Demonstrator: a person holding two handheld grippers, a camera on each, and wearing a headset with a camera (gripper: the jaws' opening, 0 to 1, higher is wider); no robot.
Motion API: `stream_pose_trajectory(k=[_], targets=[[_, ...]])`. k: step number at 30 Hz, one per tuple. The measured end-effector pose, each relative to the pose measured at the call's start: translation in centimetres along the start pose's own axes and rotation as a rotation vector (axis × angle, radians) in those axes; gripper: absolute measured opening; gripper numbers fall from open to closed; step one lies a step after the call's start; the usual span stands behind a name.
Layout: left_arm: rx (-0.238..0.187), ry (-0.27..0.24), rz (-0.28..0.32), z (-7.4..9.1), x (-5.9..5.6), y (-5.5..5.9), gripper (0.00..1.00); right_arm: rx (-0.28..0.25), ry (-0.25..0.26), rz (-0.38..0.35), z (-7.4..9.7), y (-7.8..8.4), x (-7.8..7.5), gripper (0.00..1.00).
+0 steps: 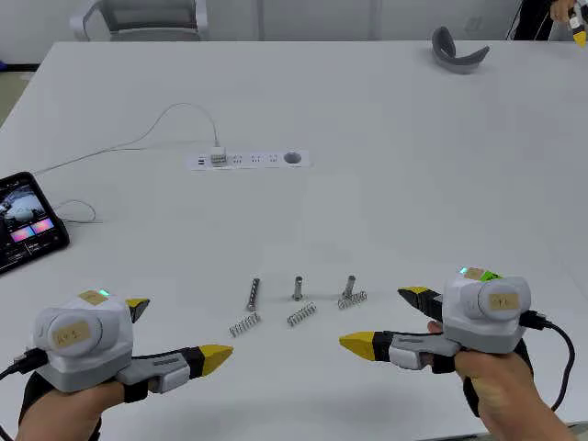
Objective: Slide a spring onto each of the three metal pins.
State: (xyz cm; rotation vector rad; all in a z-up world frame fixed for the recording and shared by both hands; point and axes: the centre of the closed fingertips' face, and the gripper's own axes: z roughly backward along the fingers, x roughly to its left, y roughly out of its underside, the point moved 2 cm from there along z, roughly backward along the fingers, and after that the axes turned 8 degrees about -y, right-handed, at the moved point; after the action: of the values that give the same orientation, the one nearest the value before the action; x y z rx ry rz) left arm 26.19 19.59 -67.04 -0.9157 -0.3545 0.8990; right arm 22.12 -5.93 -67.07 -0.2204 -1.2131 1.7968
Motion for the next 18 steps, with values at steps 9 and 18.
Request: stream_pose_trajectory(k=[9, 18], targets=[[0.0, -0.003, 0.009, 0.1, 0.14, 0.04, 0.94, 0.001, -0.001, -0.005, 0.23, 0.21, 0.02, 0.86], [-0.002, -0.011, 0.018, 0.35, 0.15, -0.07, 0.91, -0.032, -0.001, 0.017, 0.38, -0.22, 0.29, 0.89]])
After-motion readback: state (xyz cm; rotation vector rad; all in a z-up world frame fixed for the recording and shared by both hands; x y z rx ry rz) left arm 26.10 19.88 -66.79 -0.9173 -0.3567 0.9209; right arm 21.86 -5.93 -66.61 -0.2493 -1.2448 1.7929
